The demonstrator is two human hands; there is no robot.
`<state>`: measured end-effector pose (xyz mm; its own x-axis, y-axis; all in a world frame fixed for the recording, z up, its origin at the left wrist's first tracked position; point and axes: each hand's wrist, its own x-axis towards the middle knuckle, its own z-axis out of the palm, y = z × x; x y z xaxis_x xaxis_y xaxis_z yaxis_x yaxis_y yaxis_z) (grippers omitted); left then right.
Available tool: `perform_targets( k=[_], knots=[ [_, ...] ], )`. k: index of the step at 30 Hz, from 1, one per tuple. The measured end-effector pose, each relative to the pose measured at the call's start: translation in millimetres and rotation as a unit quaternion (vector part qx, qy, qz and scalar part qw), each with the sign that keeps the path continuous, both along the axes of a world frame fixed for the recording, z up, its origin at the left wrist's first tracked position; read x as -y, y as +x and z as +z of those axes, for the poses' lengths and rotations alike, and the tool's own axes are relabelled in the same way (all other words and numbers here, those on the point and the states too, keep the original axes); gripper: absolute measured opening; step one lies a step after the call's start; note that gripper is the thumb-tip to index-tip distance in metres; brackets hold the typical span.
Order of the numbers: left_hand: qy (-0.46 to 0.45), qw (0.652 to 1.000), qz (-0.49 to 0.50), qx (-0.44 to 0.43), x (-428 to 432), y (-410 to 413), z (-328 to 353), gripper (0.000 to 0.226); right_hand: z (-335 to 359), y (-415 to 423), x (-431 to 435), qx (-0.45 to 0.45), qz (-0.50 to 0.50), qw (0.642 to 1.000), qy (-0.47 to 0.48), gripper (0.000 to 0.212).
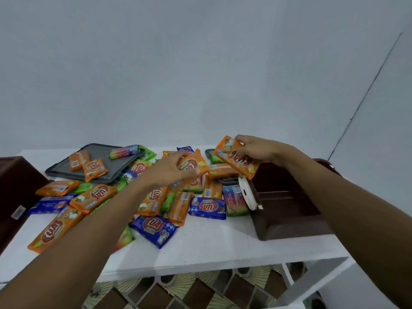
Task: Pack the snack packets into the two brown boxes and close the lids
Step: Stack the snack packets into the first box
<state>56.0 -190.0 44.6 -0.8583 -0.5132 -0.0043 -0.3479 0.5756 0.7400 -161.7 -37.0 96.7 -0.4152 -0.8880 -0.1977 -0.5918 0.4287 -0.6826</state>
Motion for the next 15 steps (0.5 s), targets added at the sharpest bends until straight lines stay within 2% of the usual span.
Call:
perform_targets(
  k=[1,3,7,10,12,15],
  knots=[
    [-0.018,1.0,-0.019,0.01,-8,-14,8,0.053,5,-11,-14,-0.004,-0.006,1.0,0.0,0.022],
    [-0.04,0.997,-0.054,0.023,-25,-42,20,0.064,11,-32,-41,-0.035,-0.003,0.999,0.016,0.038],
    [-0.158,0.982,-0.096,0.029,-68,-105,34,0.065,-4,-75,-89,-0.178,0.008,0.98,0.088,0.071],
    [-0.262,0.956,-0.121,0.048,-98,-143,35,0.069,-23,-102,-110,-0.252,0.05,0.958,0.128,0.071],
    [-0.316,0.934,-0.141,0.091,-119,-169,28,0.074,-36,-120,-123,-0.282,0.092,0.942,0.155,0.067],
    [-0.376,0.892,-0.183,0.175,-143,-199,9,0.066,-58,-140,-133,-0.33,0.155,0.911,0.192,0.068]
  ],
)
